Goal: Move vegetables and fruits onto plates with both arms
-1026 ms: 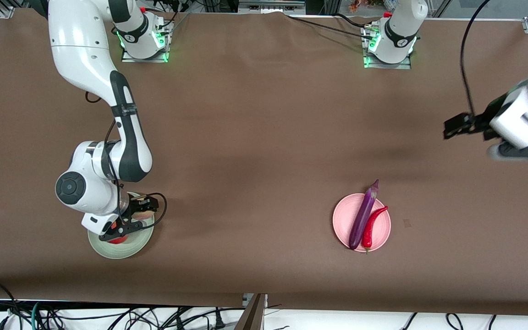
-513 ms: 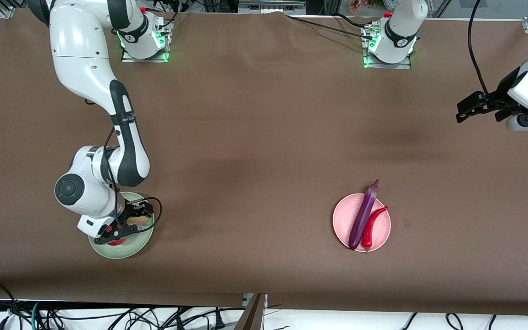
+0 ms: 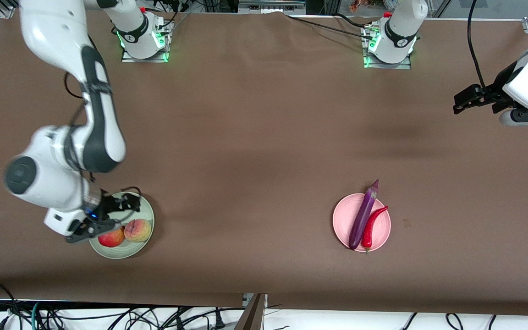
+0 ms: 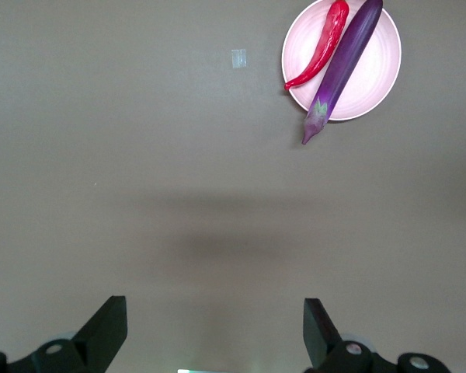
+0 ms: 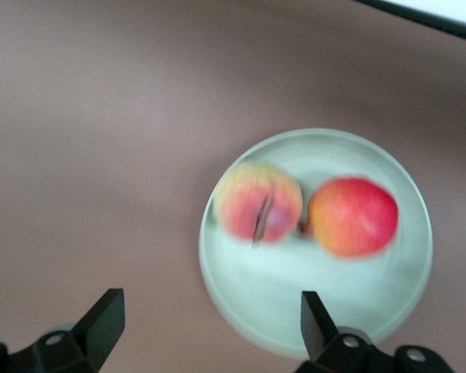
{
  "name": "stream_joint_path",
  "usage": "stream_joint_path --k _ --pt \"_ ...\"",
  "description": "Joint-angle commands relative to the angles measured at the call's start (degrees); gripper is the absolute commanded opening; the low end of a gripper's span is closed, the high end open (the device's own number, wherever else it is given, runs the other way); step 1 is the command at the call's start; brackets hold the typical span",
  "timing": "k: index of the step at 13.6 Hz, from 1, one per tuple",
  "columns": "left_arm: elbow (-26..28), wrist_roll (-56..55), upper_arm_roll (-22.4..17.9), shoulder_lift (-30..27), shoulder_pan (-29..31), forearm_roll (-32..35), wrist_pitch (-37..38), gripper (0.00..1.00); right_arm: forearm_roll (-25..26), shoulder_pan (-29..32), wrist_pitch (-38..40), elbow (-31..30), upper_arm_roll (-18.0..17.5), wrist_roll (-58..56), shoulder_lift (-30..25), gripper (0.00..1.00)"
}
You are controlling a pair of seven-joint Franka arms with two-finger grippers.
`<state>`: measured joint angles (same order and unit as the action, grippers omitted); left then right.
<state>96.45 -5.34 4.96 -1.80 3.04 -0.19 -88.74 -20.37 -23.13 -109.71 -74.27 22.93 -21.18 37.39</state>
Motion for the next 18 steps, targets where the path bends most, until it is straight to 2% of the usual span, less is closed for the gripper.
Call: stream_joint_path --k 1,3,5,6,9,11,14,16,18 --pt "-1.96 1.39 0.23 0.65 0.47 -0.95 1.11 1.00 -0.38 0.11 11.85 2.02 2.46 0.08 -4.50 1.00" --pt "-2.67 1.39 0.23 1.10 0.38 -1.04 1.11 1.00 0.15 0.02 16.97 2.03 3.78 2.09 -7.50 1.00" --pt "-2.84 1.48 0.23 1.10 0.38 -1.04 1.20 1.00 5.66 0.28 18.48 0.63 2.13 10.14 -12.06 1.00" --pt "-2.84 1.56 0.23 1.10 0.38 -1.12 1.20 1.00 8.91 1.33 19.53 -0.95 -1.45 15.32 -14.87 1.00" --pt "-2.84 2.53 0.23 1.10 0.47 -1.30 1.20 1.00 18.41 10.79 21.82 -6.21 -15.33 23.18 -23.22 1.00" --pt "-2.84 2.53 0.23 1.10 0.47 -1.39 1.20 1.00 19.22 15.64 21.91 -11.57 -21.06 23.38 -28.75 1.00" --pt "-2.84 2.53 0.23 1.10 0.38 -1.30 1.20 1.00 19.40 19.96 22.52 -19.66 -23.28 22.85 -35.61 1.00" --pt "-2.84 2.53 0.23 1.10 0.38 -1.30 1.20 1.00 19.14 22.60 23.49 -19.77 -23.37 22.41 -38.96 1.00" --pt "-2.84 2.62 0.23 1.10 0.38 -1.30 1.20 1.00 19.57 22.87 23.41 -19.68 -24.42 22.85 -39.50 1.00"
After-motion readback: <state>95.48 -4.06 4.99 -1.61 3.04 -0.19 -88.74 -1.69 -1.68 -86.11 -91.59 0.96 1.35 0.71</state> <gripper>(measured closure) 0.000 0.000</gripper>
